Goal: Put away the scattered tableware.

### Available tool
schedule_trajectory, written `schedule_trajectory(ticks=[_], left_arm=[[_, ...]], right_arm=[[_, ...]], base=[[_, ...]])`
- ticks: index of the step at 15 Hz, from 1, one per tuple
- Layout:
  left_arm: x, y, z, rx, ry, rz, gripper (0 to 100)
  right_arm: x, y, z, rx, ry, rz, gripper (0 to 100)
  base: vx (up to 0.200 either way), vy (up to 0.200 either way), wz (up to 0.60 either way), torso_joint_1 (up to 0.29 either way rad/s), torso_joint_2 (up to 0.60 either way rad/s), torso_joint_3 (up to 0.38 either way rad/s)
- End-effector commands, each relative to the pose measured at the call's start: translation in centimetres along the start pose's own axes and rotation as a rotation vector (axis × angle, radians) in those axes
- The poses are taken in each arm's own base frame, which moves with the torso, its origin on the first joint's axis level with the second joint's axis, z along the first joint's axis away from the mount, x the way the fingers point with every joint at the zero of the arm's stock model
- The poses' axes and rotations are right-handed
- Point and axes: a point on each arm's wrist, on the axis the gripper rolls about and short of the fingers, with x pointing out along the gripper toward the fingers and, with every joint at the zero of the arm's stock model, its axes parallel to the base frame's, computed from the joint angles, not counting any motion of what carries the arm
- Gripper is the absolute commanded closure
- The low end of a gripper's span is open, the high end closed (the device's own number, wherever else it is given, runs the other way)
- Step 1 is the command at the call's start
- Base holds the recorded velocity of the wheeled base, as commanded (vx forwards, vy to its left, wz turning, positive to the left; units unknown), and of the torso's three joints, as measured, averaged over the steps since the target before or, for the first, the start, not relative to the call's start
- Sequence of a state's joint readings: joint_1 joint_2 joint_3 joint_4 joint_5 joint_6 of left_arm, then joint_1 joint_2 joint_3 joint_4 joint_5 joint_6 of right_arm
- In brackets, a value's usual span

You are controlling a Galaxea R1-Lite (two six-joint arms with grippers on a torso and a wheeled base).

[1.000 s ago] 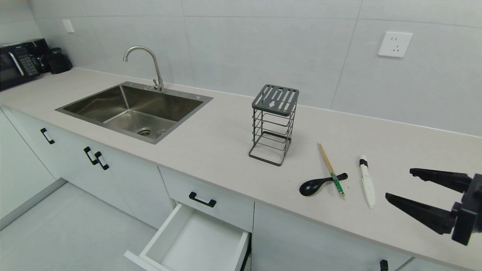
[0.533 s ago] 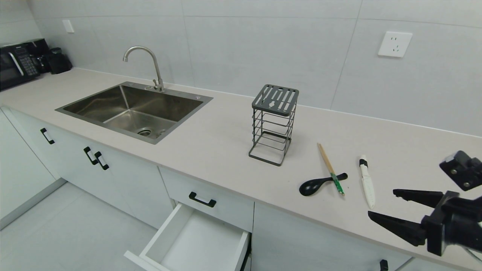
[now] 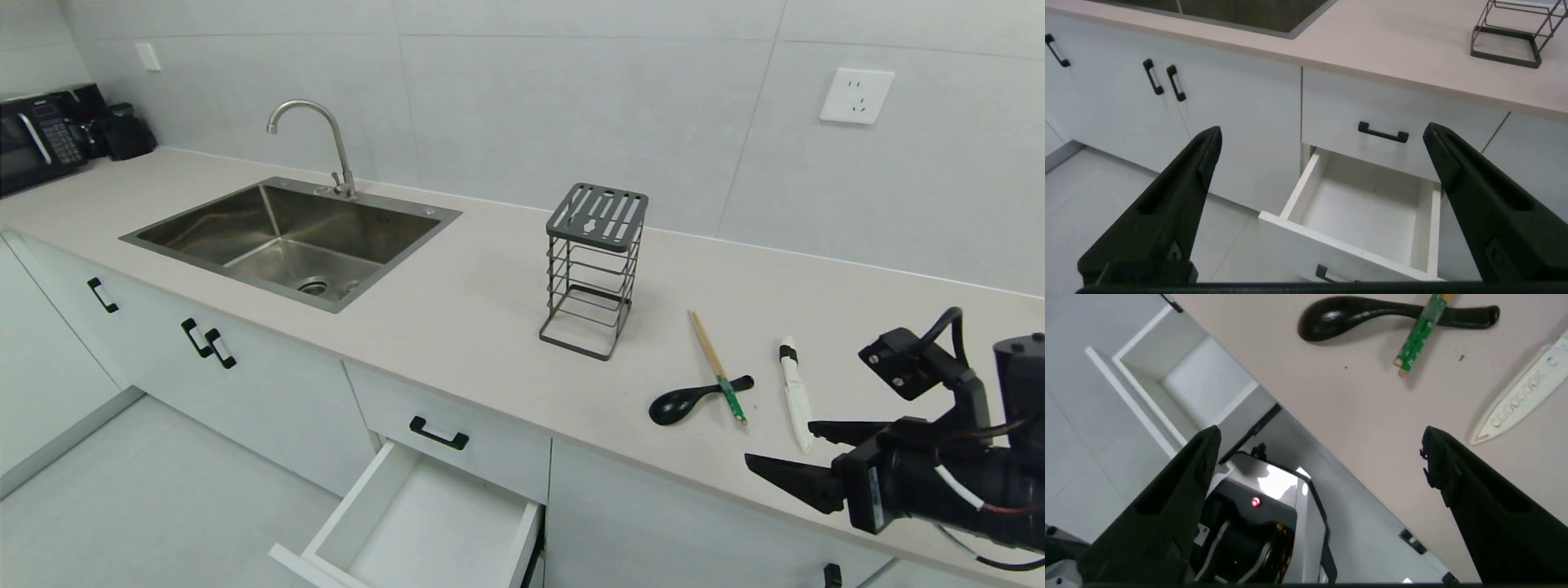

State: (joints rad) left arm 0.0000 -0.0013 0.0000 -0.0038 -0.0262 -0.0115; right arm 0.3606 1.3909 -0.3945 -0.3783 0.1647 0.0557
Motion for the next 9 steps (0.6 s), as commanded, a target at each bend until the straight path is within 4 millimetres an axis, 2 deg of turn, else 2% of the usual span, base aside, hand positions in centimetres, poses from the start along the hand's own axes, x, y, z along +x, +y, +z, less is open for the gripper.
schedule_trajectory(ticks=[1,4,9], left_arm=[[0.0,0.0,0.0,-0.001,0.001,0.0,0],[0.0,0.0,0.0,-0.001,0.001,0.0,0],[0.0,0.0,0.0,-0.001,0.001,0.0,0]], right_arm=[[0.9,-0.4,-0.6,0.012,0.049,-0.028,0],[1.7,-0.7,-0.7,0.009,0.076,-0.078,0],[5.8,-1.3,0.7,-0.025,0.12,-0.107,0]], base=[[0.0,0.0,0.0,0.0,0.0,0.0],[0.0,0.0,0.0,0.0,0.0,0.0],[0.0,0.0,0.0,0.0,0.0,0.0]])
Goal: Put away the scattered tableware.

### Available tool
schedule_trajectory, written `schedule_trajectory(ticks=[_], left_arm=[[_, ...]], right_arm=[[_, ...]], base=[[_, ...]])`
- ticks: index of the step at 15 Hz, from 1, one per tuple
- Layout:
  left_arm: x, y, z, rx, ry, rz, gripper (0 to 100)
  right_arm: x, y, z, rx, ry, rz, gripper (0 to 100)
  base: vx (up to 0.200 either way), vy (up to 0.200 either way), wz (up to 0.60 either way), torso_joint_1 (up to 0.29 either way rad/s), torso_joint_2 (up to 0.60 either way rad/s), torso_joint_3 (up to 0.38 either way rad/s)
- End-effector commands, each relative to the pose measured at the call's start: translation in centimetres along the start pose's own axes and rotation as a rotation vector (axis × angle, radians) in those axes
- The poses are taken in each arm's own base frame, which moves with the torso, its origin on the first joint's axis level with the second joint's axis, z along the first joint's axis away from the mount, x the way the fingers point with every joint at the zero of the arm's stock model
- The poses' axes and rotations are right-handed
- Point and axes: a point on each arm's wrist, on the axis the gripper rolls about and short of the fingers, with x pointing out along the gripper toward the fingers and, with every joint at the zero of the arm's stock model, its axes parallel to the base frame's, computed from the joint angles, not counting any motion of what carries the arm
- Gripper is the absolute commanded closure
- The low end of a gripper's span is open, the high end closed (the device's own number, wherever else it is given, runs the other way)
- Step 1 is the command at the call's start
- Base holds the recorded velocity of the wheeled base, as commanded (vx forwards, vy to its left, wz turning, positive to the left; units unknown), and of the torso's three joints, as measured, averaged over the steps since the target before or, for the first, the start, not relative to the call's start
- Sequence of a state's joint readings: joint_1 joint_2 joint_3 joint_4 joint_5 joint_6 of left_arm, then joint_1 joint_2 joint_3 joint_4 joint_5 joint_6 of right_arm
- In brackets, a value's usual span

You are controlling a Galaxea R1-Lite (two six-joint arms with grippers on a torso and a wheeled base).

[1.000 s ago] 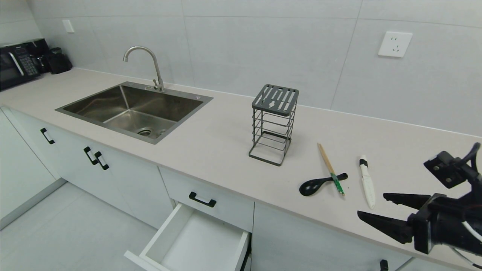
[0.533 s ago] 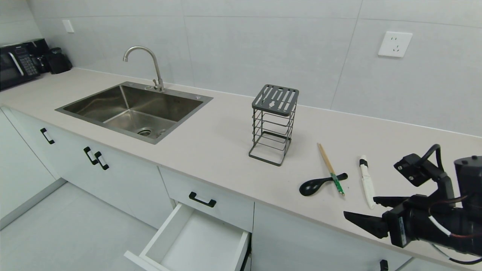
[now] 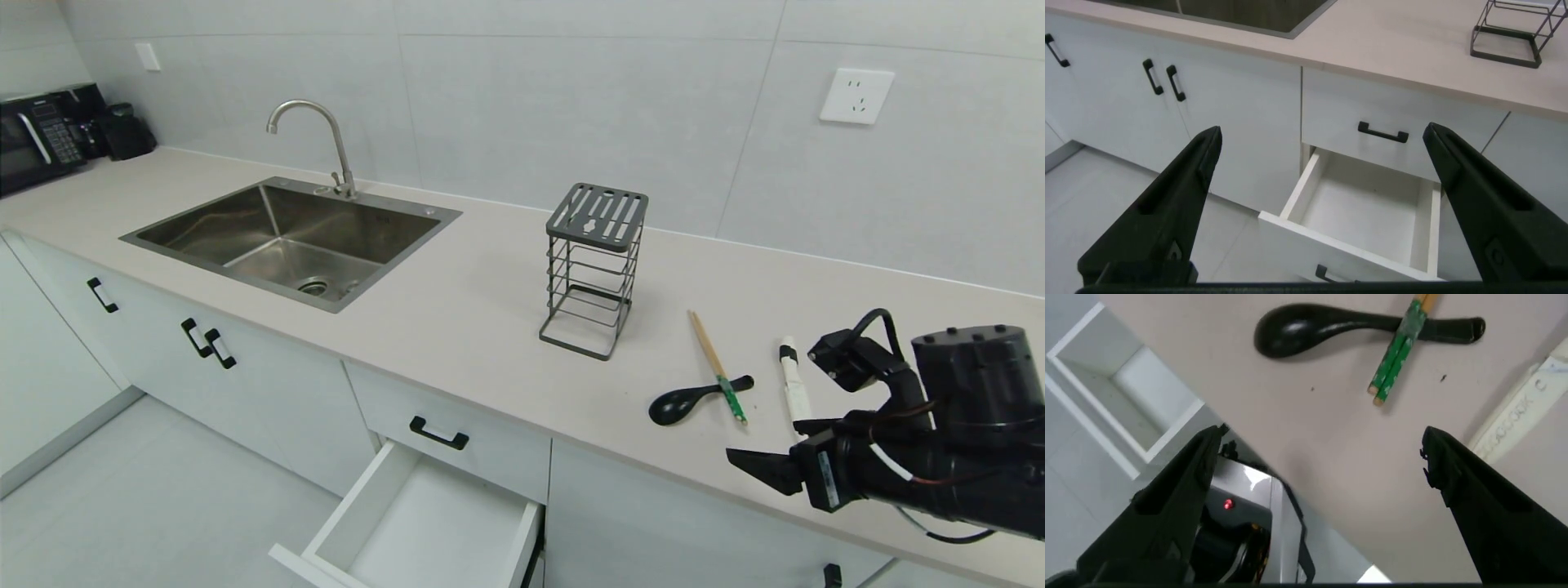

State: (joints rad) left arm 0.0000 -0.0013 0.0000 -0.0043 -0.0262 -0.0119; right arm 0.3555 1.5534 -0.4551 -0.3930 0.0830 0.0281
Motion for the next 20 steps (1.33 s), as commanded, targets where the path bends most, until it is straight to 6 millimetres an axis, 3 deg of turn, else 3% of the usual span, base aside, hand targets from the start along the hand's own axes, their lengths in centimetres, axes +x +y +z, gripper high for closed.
schedule_trajectory(ticks=[1,5,11,14,20], left_arm=[[0.0,0.0,0.0,0.0,0.001,0.0,0],[0.0,0.0,0.0,0.0,0.001,0.0,0],[0.0,0.0,0.0,0.0,0.001,0.0,0],[0.0,0.0,0.0,0.0,0.001,0.0,0],[0.0,0.0,0.0,0.0,0.001,0.0,0]], right_arm=[[3.6,-0.4,0.4,-0.011,0.053,-0.05,0],[7.6,-1.6,-0.8,-0.002,0.073,-0.09,0],[7.9,-4.2,0.6,-0.097,0.016,-0.169,0],[8.2,-4.3,1.9,-0.106,-0.021,-0.164,0],[10.1,-3.3,0.7,-0.13,0.038,-0.129,0]], base=[[0.0,0.0,0.0,0.0,0.0,0.0],[0.0,0.0,0.0,0.0,0.0,0.0],[0.0,0.0,0.0,0.0,0.0,0.0],[0.0,0.0,0.0,0.0,0.0,0.0],[0.0,0.0,0.0,0.0,0.0,0.0]])
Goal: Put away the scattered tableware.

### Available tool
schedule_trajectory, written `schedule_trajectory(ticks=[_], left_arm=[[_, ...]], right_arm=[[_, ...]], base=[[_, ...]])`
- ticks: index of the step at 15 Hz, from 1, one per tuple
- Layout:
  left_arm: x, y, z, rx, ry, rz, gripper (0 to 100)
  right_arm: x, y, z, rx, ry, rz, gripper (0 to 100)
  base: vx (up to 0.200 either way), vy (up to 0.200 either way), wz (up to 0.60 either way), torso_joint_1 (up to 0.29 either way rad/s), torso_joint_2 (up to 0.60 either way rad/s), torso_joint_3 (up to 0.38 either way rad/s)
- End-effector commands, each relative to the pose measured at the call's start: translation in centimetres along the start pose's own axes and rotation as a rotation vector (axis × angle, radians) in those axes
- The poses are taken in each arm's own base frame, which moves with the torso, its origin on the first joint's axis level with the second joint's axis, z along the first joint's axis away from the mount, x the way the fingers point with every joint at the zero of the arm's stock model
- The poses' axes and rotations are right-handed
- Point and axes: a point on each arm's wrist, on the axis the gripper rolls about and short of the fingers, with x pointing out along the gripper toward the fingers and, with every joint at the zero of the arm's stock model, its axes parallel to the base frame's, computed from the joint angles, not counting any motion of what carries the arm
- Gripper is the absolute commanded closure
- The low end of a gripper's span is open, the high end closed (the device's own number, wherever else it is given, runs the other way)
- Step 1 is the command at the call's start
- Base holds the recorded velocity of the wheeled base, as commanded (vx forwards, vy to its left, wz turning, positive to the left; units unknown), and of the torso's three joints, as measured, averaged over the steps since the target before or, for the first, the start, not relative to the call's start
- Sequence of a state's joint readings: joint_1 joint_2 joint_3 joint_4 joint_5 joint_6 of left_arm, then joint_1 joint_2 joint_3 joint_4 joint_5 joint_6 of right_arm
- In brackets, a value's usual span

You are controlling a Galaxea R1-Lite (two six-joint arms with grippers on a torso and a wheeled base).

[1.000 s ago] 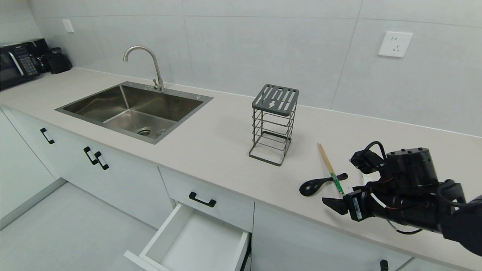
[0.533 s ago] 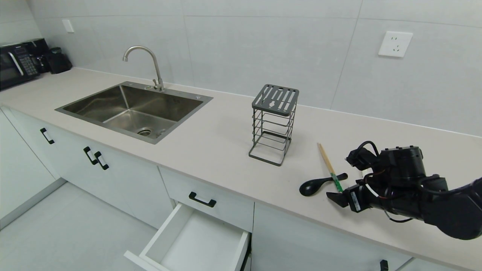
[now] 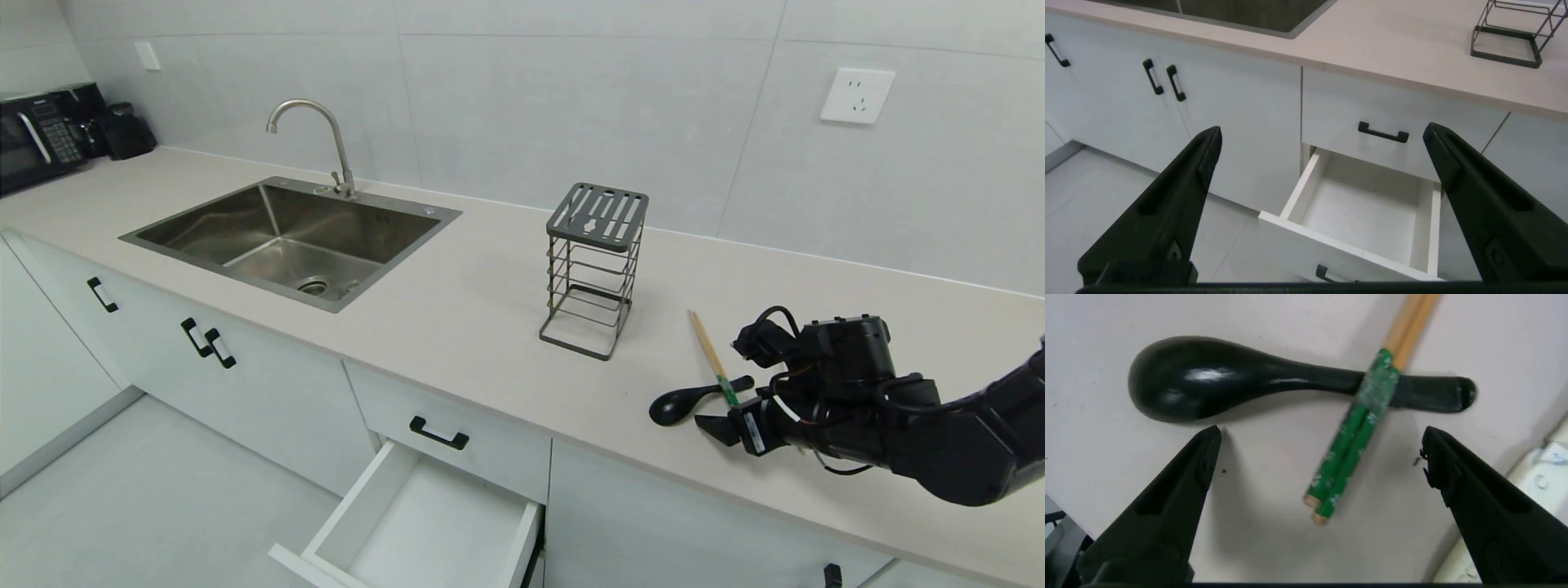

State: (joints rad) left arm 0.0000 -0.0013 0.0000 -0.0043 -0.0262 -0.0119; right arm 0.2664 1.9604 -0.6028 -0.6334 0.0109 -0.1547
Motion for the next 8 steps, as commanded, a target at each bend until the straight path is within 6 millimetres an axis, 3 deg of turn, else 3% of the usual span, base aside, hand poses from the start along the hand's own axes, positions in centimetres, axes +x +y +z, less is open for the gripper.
schedule_trajectory(ticks=[1,6,7,8], left_arm=[[0.0,0.0,0.0,0.0,0.001,0.0,0],[0.0,0.0,0.0,0.0,0.001,0.0,0],[0.0,0.0,0.0,0.0,0.001,0.0,0],[0.0,0.0,0.0,0.0,0.001,0.0,0]], right_arm=[[0.6,0.6,-0.2,-0.011,0.014,0.017,0],[1.6,1.1,-0.1,-0.021,0.023,0.03,0],[1.8,1.1,0.1,-0.018,0.019,0.029,100],[1.9,0.9,0.3,-0.014,0.012,0.021,100]], base=[[0.0,0.0,0.0,0.0,0.0,0.0],[0.0,0.0,0.0,0.0,0.0,0.0],[0.0,0.0,0.0,0.0,0.0,0.0],[0.0,0.0,0.0,0.0,0.0,0.0]])
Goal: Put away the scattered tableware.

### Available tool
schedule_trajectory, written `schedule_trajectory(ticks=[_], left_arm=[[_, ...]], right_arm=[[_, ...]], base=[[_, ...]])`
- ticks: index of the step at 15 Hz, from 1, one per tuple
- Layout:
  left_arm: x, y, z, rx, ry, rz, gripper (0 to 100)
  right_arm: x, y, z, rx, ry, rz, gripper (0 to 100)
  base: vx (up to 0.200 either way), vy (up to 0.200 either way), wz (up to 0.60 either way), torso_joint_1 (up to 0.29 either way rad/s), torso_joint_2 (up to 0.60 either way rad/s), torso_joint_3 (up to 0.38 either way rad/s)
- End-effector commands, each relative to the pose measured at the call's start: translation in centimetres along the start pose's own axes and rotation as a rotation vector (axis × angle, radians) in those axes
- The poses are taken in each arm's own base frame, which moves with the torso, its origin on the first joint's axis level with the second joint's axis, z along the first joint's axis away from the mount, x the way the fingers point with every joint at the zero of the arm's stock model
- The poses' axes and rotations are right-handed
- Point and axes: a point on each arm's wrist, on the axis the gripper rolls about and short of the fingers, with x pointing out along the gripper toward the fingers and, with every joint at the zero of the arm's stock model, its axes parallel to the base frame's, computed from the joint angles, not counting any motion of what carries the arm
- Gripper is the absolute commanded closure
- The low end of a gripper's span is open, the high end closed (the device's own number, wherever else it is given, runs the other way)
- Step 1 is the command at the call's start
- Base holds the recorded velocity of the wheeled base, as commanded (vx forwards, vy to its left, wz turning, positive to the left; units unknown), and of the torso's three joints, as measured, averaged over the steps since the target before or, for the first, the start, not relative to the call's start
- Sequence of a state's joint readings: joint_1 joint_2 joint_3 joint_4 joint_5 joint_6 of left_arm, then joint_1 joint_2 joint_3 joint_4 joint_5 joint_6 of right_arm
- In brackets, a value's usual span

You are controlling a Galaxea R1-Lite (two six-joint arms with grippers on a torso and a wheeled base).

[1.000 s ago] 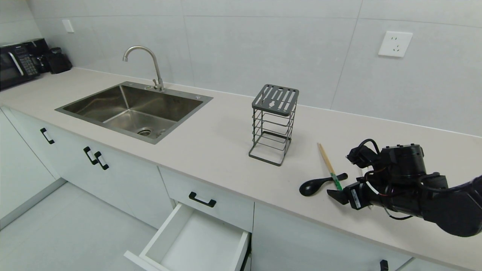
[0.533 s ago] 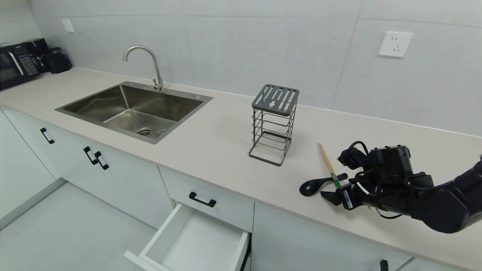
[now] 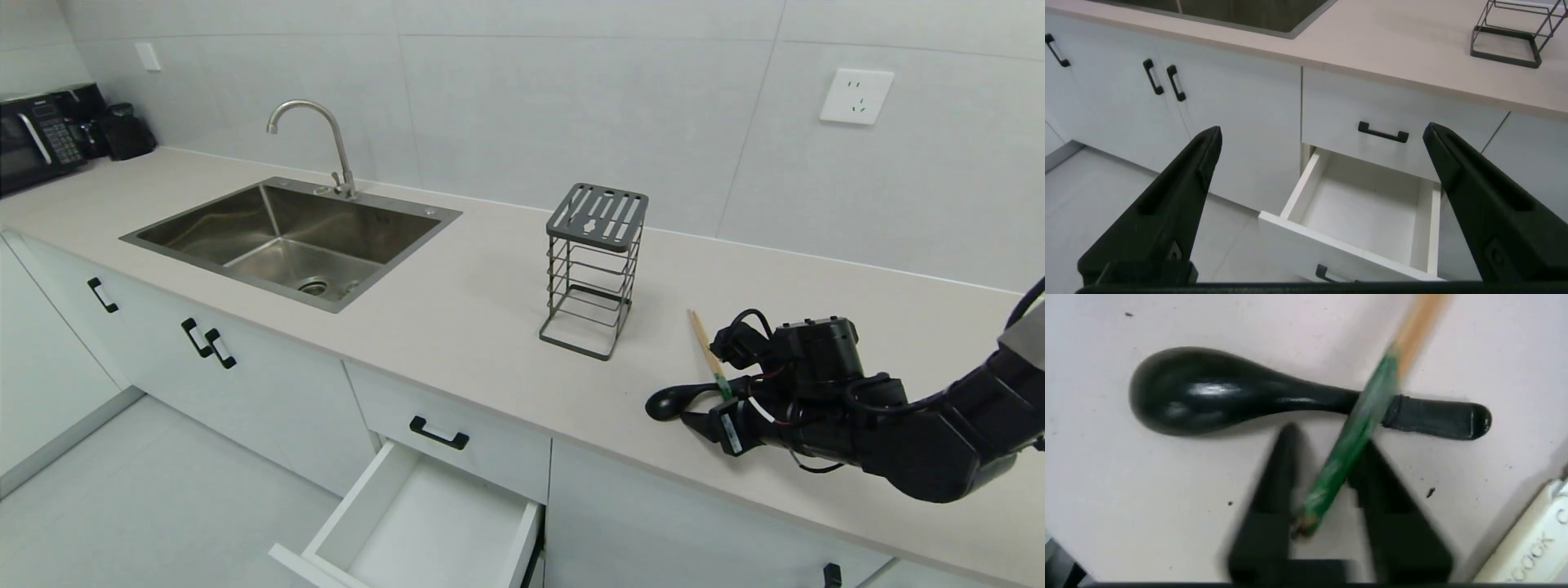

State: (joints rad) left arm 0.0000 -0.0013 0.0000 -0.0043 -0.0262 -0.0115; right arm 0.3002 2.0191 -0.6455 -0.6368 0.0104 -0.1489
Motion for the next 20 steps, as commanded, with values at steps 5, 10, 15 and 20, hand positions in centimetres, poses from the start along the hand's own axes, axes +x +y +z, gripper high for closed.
schedule_trajectory(ticks=[5,10,15,20], left_arm=[[0.0,0.0,0.0,-0.001,0.001,0.0,0],[0.0,0.0,0.0,-0.001,0.001,0.0,0],[0.0,0.0,0.0,-0.001,0.001,0.0,0],[0.0,0.0,0.0,-0.001,0.001,0.0,0]], right_arm=[[0.3,-2.4,0.2,0.047,-0.006,-0.067,100],[-1.9,-3.8,0.8,0.071,-0.055,-0.121,100],[-6.9,-3.1,0.0,0.068,-0.112,-0.134,100],[-12.1,-2.3,-0.3,0.047,-0.299,-0.156,100]], base=[[0.0,0.0,0.0,0.0,0.0,0.0],[0.0,0.0,0.0,0.0,0.0,0.0],[0.0,0.0,0.0,0.0,0.0,0.0],[0.0,0.0,0.0,0.0,0.0,0.0]])
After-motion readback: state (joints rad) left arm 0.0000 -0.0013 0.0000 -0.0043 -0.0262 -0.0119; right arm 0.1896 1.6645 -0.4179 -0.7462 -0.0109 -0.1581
